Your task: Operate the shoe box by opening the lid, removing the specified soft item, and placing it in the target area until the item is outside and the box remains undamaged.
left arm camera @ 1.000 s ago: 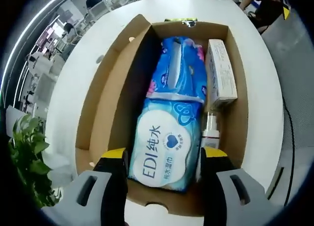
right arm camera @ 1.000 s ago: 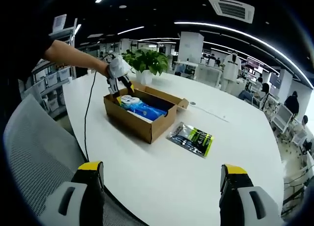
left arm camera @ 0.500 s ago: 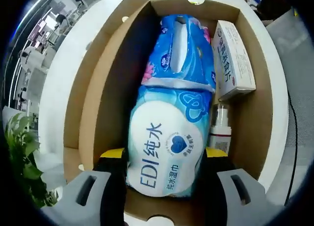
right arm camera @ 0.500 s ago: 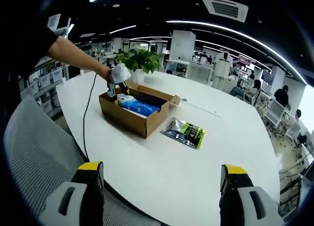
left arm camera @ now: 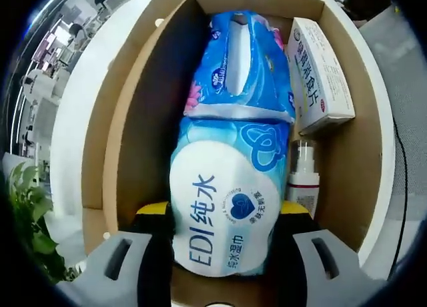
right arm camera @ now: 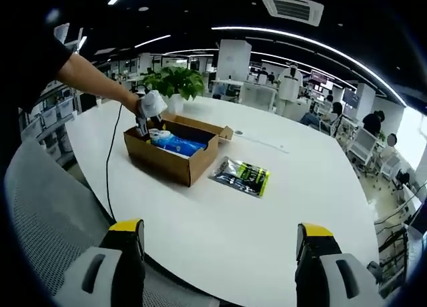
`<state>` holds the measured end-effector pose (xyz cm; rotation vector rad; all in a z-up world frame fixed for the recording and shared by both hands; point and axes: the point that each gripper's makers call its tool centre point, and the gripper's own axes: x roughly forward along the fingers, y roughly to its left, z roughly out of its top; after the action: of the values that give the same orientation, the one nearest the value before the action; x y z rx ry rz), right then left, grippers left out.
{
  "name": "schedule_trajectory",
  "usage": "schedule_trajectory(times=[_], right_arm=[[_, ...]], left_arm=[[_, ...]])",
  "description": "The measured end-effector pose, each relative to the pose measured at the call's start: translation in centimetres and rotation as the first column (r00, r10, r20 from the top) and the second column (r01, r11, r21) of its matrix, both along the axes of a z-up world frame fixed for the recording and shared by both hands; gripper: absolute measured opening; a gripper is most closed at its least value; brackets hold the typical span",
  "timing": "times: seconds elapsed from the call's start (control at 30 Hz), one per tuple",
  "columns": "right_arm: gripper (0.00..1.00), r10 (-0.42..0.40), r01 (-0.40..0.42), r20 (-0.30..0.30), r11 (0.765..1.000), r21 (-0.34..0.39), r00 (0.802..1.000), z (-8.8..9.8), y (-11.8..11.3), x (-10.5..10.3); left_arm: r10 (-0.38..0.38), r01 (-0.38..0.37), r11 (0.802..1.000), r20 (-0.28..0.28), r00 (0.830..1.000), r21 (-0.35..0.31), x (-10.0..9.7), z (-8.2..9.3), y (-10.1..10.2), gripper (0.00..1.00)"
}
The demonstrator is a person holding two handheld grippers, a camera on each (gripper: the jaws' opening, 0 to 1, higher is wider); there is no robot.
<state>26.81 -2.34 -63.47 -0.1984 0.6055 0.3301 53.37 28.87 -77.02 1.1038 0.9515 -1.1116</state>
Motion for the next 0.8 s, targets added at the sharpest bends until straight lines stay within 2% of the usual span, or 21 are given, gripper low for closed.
schedule_trajectory(times=[0.17,0.33,0.43,0.5,0.6,0.7,0.8], right_arm=[[0.95,0.013,-0.011,0.039,0.998,-0.055,0.999,0.3,-0.1,0.5],[0.94,-0.002,0.004,0.036,0.999,-0.041,0.999,0.3,-0.3,0.4],[0.93,-0.002,0.003,0.035,0.999,-0.045,0.999,0.2,-0.4,0.4],[0.93,-0.002,0.003,0.033,0.999,-0.050,0.999,0.1,-0.4,0.4],[0.92,0.000,0.002,0.034,0.998,-0.059,0.999,0.0,-0.5,0.4],[0.91,-0.007,0.009,0.037,0.998,-0.060,0.999,0.1,-0.7,0.5],[0.90,-0.019,0.022,0.040,0.998,-0.056,0.999,0.2,-0.9,0.5]], left_arm=[[-0.019,0.019,1.000,-0.009,1.000,0.002,0.0,0.0,-0.1,0.54],[-0.045,0.046,0.999,-0.010,0.999,0.015,-0.1,-0.1,-0.1,0.52],[-0.034,0.034,0.999,-0.020,0.999,0.026,0.0,-0.1,-0.1,0.53],[-0.015,0.016,0.998,-0.033,0.999,0.053,0.0,-0.2,0.0,0.54],[-0.030,0.034,0.995,-0.038,0.999,0.099,-0.2,-0.6,0.0,0.56],[-0.037,0.041,0.995,-0.050,0.998,0.093,-0.2,-0.8,0.0,0.58],[-0.048,0.051,0.994,-0.038,0.998,0.093,-0.2,-1.0,0.0,0.58]])
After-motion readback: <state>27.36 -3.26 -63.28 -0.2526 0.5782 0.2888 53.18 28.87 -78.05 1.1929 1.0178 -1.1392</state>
